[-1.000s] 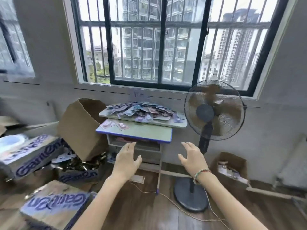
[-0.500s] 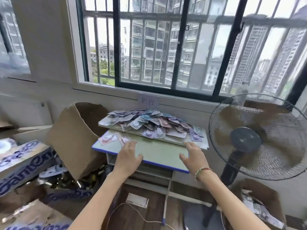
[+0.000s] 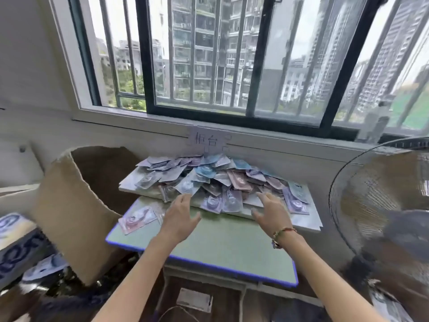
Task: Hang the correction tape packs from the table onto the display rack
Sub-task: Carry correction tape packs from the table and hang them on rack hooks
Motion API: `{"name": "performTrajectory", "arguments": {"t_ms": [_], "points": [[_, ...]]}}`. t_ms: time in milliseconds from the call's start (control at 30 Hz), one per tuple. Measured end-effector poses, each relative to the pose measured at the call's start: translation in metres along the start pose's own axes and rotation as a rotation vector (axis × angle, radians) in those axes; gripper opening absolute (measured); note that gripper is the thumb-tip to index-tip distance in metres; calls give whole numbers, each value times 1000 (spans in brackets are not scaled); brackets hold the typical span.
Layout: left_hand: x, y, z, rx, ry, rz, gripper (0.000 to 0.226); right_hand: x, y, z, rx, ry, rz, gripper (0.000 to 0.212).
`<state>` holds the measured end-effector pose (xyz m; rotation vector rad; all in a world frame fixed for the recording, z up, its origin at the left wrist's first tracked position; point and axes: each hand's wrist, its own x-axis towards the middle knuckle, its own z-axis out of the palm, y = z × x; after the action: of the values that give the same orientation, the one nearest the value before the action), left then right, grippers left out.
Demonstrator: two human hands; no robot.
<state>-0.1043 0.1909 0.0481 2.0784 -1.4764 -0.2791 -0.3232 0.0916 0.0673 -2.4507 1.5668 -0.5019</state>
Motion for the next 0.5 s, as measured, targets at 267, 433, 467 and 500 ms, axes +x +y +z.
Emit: {"name": "performTrajectory", "arguments": {"t_ms": [267, 433, 467, 500], "points": [[141, -17, 23, 9, -20, -60, 62, 155, 19, 40, 55, -67, 10, 49], [228, -16, 25, -9, -13, -69, 66, 249, 36, 50, 65, -91, 60, 53], [241, -17, 28, -9, -21, -74, 65, 262, 38, 53, 53, -112, 71, 54], [254, -19, 32, -4, -30, -83, 65, 274, 40, 58, 39, -130, 80, 54]]}}
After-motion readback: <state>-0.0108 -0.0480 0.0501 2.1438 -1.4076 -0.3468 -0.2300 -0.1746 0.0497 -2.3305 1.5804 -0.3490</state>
